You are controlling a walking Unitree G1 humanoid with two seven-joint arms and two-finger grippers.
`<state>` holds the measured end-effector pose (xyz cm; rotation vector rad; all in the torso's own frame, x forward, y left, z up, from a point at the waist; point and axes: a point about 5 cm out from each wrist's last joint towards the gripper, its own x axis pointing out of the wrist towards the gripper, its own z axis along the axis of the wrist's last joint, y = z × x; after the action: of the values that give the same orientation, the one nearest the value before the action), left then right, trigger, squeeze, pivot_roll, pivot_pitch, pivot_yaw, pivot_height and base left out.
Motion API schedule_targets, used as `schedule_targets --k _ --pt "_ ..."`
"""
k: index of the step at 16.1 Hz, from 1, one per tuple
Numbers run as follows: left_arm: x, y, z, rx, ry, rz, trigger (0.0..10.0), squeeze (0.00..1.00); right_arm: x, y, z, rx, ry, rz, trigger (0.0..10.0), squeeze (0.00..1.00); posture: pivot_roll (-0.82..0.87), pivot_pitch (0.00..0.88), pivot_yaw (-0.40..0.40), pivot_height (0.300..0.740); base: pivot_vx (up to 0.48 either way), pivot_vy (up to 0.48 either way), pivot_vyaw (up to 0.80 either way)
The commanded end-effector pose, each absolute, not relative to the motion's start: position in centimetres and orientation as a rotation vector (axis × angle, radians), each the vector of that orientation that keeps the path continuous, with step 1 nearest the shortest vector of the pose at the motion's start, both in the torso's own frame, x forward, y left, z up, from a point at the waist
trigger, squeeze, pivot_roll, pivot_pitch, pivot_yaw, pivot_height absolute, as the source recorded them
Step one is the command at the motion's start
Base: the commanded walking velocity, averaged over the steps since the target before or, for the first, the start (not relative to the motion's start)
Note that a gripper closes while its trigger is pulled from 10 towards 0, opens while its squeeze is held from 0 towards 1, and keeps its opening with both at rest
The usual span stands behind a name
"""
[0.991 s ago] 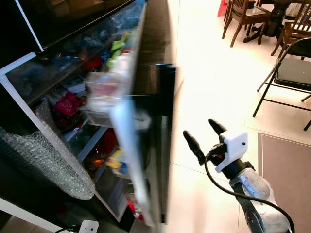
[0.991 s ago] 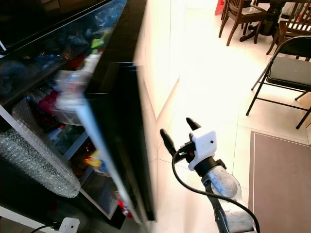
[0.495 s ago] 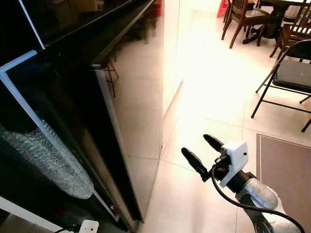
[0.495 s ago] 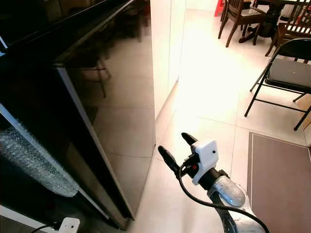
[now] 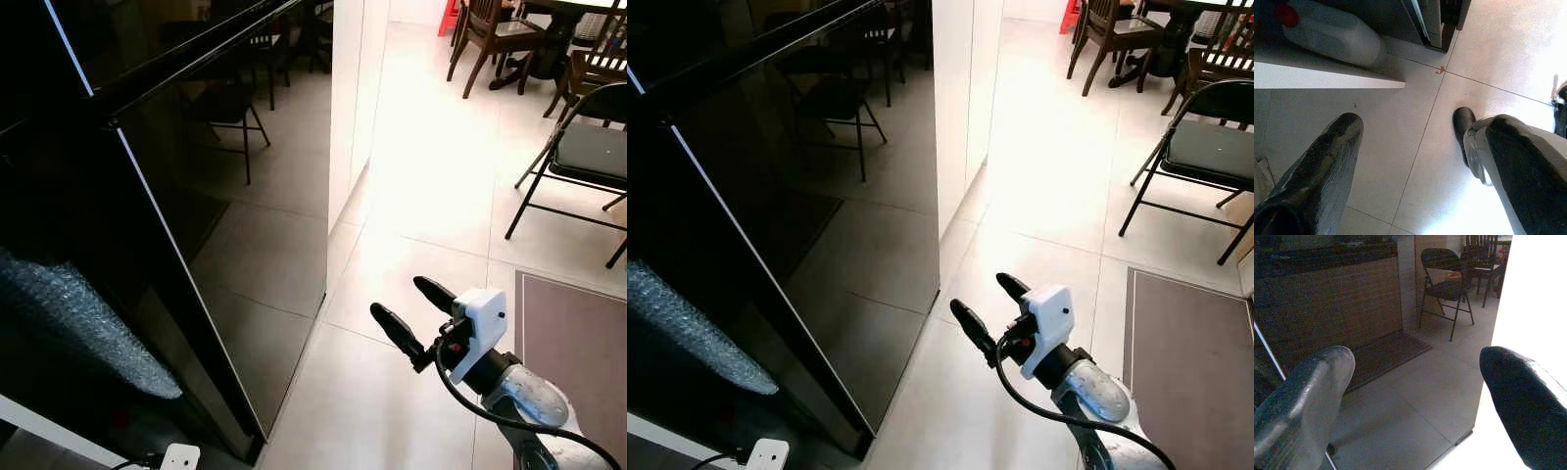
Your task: Restocking fridge
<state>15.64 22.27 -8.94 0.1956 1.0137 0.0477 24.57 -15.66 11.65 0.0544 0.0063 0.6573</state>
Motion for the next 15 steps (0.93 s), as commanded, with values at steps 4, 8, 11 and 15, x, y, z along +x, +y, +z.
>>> schedule_targets --k 4,8,11,15 --pt "15.3 22.2 -9.1 0.189 1.028 0.054 10.0 0.0 24.9 -16.6 11.3 0.053 0.016 0.601 10.0 0.0 -0.02 0.0 0.008 0.74 0.0 0.0 0.0" --pt "15.3 22.2 -9.1 0.187 1.027 0.056 10.0 0.0 26.2 -22.8 9.8 0.088 0.018 0.23 10.0 0.0 -0.02 0.007 0.006 0.74 0.0 0.0 0.0" --pt "15.4 22.2 -9.1 0.189 1.027 0.054 10.0 0.0 25.9 -28.2 5.7 0.109 0.198 -0.093 10.0 0.0 -0.03 0.013 0.007 0.74 0.0 0.0 0.0" --pt "15.6 22.3 -9.0 0.196 1.023 0.049 10.0 0.0 22.0 -28.9 -2.1 0.196 0.565 -0.274 10.0 0.0 -0.03 0.014 0.016 0.74 0.0 0.0 0.0"
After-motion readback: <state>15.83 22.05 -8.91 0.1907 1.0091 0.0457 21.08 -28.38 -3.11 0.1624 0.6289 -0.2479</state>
